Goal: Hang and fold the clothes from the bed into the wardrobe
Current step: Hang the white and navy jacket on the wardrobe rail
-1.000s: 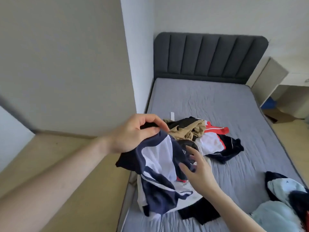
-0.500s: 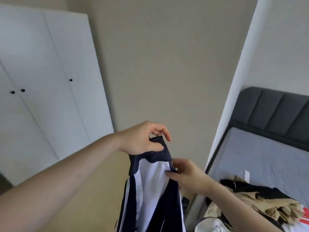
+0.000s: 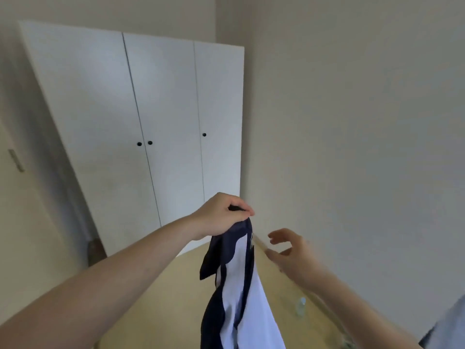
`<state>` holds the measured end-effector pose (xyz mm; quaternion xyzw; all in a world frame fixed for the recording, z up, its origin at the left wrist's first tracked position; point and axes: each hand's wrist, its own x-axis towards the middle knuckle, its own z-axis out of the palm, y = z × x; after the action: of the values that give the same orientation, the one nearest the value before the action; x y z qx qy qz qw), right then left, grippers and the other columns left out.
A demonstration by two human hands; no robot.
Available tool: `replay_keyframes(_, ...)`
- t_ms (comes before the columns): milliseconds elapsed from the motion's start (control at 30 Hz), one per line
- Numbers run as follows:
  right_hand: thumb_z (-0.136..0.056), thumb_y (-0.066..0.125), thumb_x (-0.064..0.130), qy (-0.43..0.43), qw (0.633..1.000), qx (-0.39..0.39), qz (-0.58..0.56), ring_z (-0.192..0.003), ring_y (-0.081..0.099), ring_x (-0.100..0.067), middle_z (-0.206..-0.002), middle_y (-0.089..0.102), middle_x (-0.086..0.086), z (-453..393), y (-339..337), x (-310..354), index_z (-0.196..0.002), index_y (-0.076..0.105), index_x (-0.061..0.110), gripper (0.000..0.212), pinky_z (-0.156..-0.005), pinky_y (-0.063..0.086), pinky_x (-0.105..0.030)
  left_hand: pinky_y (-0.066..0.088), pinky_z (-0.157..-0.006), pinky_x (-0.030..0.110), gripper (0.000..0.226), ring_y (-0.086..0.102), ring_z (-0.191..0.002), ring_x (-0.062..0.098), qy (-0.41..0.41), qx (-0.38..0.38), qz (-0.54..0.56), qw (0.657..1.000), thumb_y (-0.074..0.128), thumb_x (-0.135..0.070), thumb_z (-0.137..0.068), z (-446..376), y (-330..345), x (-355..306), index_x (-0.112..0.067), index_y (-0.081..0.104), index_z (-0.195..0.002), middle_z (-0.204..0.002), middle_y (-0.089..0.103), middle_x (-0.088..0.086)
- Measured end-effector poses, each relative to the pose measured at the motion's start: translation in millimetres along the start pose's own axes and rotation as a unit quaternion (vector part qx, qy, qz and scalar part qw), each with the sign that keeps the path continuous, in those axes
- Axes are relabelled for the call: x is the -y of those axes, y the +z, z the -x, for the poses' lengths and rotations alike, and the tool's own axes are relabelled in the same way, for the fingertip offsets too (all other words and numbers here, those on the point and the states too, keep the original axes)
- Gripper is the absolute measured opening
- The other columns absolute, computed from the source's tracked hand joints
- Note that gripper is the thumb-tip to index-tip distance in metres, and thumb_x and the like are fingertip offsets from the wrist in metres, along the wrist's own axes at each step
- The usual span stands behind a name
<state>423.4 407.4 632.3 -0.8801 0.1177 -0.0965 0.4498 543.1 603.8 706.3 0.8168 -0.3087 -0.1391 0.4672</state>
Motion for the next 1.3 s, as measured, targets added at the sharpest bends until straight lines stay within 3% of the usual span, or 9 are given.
replay_keyframes(200, -0.064, 0.084, 0.055, -0.035, 0.977, 0.199, -0.059, -0.096, 0.071, -0.001, -0.111, 0.068, 0.026, -52.0, 27.2, 42.1, -0.107, 0.063, 0.058, 0.048, -0.078, 0.057, -0.021, 0.054, -0.066, 0.015, 0.014, 0.072, -0.081, 0.005, -0.04, -0.087, 0.096, 0.991, 0.067, -0.022, -0.098, -43.1, -34.6, 32.8, -0.024, 0.081, -0.099, -0.097, 0.076, -0.01)
replay_keyframes(367, -0.052, 0.075, 0.088, -0.02, 0.989, 0.147, -0.025, -0.092, 0.068, 0.009, -0.102, 0.068, 0.034, -134.3, 67.7, 56.9, -0.104, 0.06, 0.049, 0.067, -0.082, 0.055, -0.021, 0.062, -0.075, 0.025, 0.013, 0.077, -0.074, 0.017, -0.072, -0.112, 0.091, 0.987, 0.066, -0.027, -0.099, -91.7, -60.8, 47.0, -0.023, 0.079, -0.099, -0.099, 0.076, -0.006)
replay_keyframes(500, -0.084, 0.062, 0.033, -0.061, 0.995, 0.082, -0.006, -0.061, 0.058, -0.009, -0.07, 0.063, 0.012, -212.2, 86.8, 62.1, -0.076, 0.059, 0.027, 0.011, -0.061, 0.05, -0.031, 0.062, -0.078, 0.029, 0.017, 0.077, -0.085, 0.017, -0.099, -0.134, 0.086, 0.982, 0.063, -0.02, -0.098, -137.0, -92.4, 59.8, -0.014, 0.08, -0.098, -0.098, 0.078, 0.003)
replay_keyframes(567, -0.088, 0.051, 0.016, -0.078, 0.994, 0.081, 0.0, -0.055, 0.046, -0.014, -0.056, 0.051, 0.009, -251.9, 84.1, 67.0, -0.064, 0.05, 0.022, 0.025, -0.056, 0.04, -0.031, 0.06, -0.083, 0.027, 0.02, 0.075, -0.086, 0.011, -0.093, -0.162, 0.001, 0.982, 0.061, -0.022, -0.095, -157.4, -110.5, 68.7, -0.019, 0.08, -0.101, -0.095, 0.077, -0.008)
replay_keyframes(667, -0.093, 0.043, 0.013, -0.112, 0.99, 0.088, 0.006, -0.055, 0.047, -0.013, -0.059, 0.055, 0.002, -307.8, 76.4, 79.4, -0.07, 0.058, 0.014, 0.027, -0.052, 0.037, -0.026, 0.051, -0.08, 0.017, 0.024, 0.067, -0.088, -0.001, -0.05, -0.181, -0.218, 0.958, 0.071, -0.046, -0.082, -179.4, -132.5, 86.1, -0.038, 0.074, -0.103, -0.087, 0.071, -0.023)
replay_keyframes(767, -0.096, 0.039, 0.011, -0.148, 0.984, 0.093, -0.024, -0.06, 0.048, -0.016, -0.071, 0.061, -0.014, -357.1, 73.6, 98.0, -0.086, 0.061, -0.002, 0.028, -0.054, 0.038, -0.027, 0.046, -0.084, 0.021, 0.074, 0.048, -0.099, 0.0, -0.064, -0.142, -0.337, 0.928, 0.072, -0.088, -0.051, -197.5, -145.3, 114.8, -0.04, 0.06, -0.105, -0.102, 0.055, -0.022)
replay_keyframes(933, -0.096, 0.038, 0.01, -0.16, 0.976, 0.14, -0.055, -0.062, 0.044, -0.016, -0.07, 0.053, -0.013, -420.1, 80.5, 124.2, -0.092, 0.058, -0.012, 0.03, -0.058, 0.036, -0.029, 0.044, -0.089, 0.029, 0.025, 0.05, -0.103, 0.015, -0.187, -0.189, -0.298, 0.917, 0.073, -0.05, -0.087, -219.7, -180.1, 180.5, -0.027, 0.066, -0.081, -0.105, 0.053, -0.004)
replay_keyframes(1033, -0.096, 0.039, 0.011, -0.184, 0.968, 0.169, -0.038, -0.067, 0.049, -0.016, -0.082, 0.063, -0.024, -454.6, 87.3, 135.8, -0.094, 0.062, -0.009, 0.031, -0.063, 0.04, -0.031, 0.042, -0.07, 0.027, 0.032, 0.057, -0.081, 0.017, -0.211, -0.222, -0.229, 0.924, 0.063, -0.038, -0.097, -238.4, -201.2, 205.3, -0.026, 0.055, -0.069, -0.084, 0.058, -0.005)
replay_keyframes(1300, -0.096, 0.039, 0.013, -0.183, 0.967, 0.177, -0.002, -0.067, 0.047, -0.015, -0.074, 0.055, -0.006, -554.5, 123.6, 151.4, -0.089, 0.055, -0.009, 0.027, -0.064, 0.038, -0.03, 0.057, -0.078, 0.038, 0.013, 0.069, -0.078, 0.016, -0.189, -0.233, -0.214, 0.93, 0.057, -0.034, -0.101, -299.1, -277.5, 247.8, -0.022, 0.057, -0.095, -0.091, 0.071, -0.003)
